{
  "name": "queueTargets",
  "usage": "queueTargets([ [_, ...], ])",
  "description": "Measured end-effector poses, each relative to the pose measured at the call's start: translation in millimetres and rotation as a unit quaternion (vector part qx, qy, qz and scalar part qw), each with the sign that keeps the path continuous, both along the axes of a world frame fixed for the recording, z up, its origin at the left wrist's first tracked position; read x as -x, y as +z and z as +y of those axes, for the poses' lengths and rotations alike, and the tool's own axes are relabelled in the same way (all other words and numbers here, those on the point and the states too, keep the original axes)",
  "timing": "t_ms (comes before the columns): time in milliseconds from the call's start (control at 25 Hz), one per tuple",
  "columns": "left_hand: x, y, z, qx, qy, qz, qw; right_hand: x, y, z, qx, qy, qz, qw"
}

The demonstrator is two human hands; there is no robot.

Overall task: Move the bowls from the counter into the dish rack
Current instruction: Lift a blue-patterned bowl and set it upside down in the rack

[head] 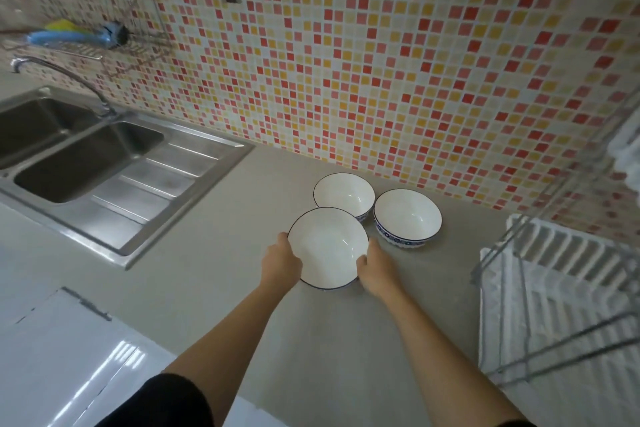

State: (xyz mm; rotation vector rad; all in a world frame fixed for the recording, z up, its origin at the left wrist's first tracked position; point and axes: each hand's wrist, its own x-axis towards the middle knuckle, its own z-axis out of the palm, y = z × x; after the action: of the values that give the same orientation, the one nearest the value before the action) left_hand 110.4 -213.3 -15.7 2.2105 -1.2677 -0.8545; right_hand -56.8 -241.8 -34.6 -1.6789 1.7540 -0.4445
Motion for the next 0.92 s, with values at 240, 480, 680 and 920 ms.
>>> queueTargets([
  [240, 16, 85, 49, 0.191, 0.033, 0.055, 0.980, 5, 95, 49, 0.121, -0.069, -0.095, 0.986],
  [480, 35, 179, 112, 0.410, -0.050, 0.123, 0.902, 16, 204, 132, 0.257, -0.066, -0.239, 0.934],
  [680, 74, 263, 158, 0.509, -0.095, 0.220, 0.827, 50, 279, 194, 0.352, -0.079, -0.300, 0.883],
  [920, 143, 307, 179, 0.522, -0.220, 0.295, 0.769, 138, 324, 223, 0.405, -0.002, -0.314, 0.859],
])
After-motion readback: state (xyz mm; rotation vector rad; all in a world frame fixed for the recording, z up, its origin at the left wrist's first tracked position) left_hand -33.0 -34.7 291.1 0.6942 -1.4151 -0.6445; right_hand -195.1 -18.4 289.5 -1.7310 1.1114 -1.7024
